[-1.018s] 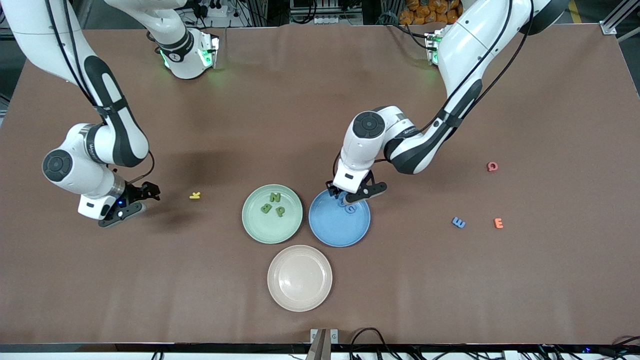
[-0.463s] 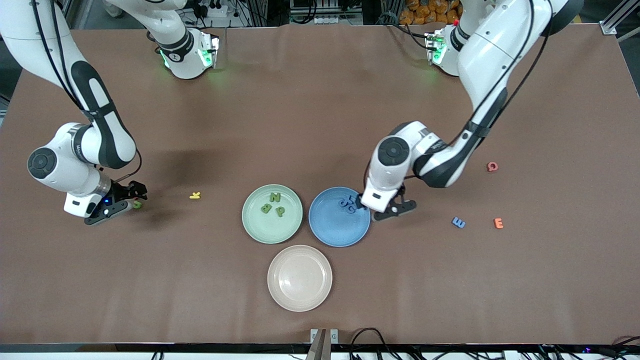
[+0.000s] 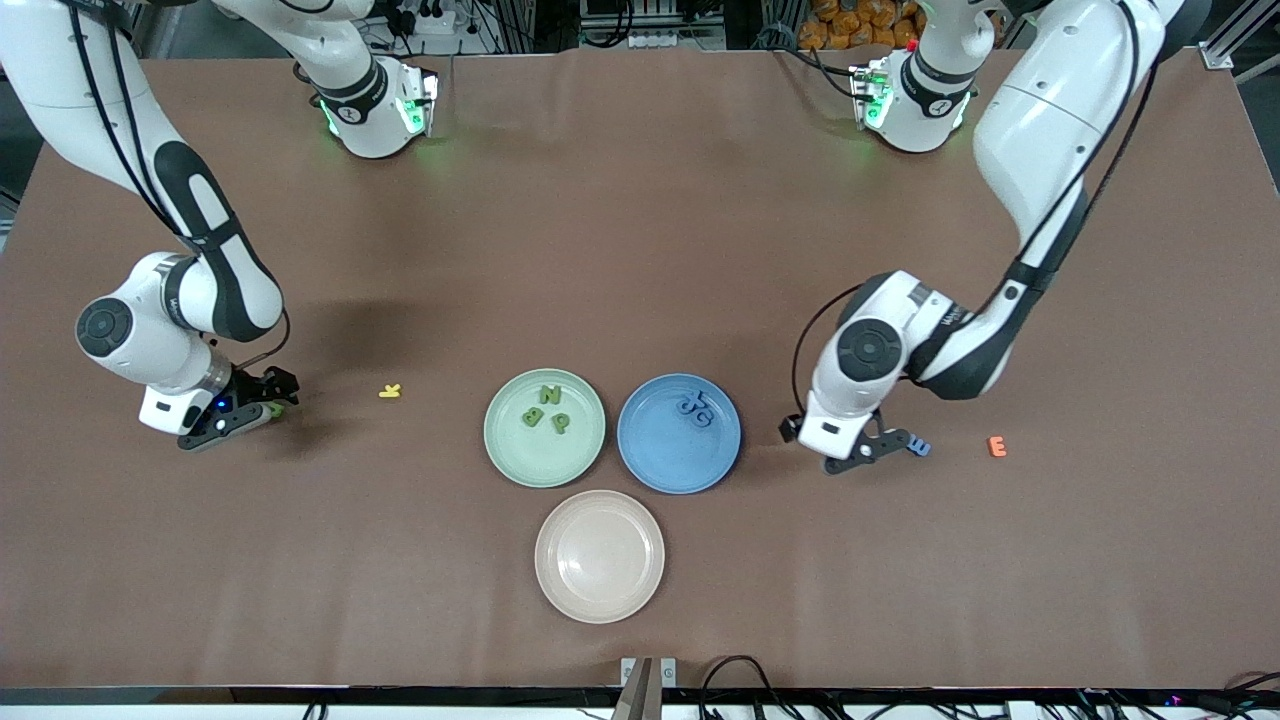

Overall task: Sort letters by color into matching plates
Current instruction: 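Grasp the green n with the right gripper while the left gripper reaches m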

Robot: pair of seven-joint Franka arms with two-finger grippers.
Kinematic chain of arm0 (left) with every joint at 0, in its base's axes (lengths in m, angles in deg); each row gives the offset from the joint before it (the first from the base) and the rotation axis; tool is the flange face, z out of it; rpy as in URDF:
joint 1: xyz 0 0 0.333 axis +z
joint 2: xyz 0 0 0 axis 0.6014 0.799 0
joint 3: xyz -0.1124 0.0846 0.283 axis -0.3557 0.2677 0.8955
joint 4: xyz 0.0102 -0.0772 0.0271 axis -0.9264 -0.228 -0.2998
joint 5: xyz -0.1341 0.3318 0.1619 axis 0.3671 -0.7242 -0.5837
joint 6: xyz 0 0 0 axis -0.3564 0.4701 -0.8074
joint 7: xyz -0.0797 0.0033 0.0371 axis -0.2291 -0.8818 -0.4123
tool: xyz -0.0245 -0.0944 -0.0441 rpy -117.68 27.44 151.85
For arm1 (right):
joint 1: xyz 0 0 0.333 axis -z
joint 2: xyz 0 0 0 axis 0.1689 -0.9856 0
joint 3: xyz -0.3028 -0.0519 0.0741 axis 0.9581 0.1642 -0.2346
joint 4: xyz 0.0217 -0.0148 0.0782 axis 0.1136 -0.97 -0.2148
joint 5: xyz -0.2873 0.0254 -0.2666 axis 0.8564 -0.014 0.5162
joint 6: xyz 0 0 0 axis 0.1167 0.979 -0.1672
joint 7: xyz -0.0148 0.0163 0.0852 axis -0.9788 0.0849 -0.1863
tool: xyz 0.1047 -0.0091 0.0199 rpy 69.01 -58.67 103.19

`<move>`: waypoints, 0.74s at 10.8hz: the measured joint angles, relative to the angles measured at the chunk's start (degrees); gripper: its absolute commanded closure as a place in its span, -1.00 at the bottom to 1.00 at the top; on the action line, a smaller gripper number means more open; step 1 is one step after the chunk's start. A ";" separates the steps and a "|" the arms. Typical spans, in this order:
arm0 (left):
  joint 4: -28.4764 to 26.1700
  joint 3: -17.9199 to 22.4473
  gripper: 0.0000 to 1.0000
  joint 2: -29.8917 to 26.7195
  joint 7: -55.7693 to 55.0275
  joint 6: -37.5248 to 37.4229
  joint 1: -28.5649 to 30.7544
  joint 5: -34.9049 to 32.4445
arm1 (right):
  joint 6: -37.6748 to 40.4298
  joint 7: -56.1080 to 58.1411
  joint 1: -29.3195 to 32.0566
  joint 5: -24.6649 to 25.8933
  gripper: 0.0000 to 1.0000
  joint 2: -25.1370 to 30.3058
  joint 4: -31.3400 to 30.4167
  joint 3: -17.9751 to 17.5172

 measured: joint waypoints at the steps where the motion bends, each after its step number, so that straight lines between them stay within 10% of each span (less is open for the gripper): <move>1: 0.19 -0.02 -1.00 -0.01 -2.44 -0.01 1.73 0.04 | -0.16 0.02 0.01 0.00 -1.00 -0.20 0.00 0.01; 8: -0.48 -0.82 -1.00 -0.03 -16.73 2.06 10.32 0.11 | -0.88 4.61 1.39 0.02 -0.40 -0.32 -0.29 0.05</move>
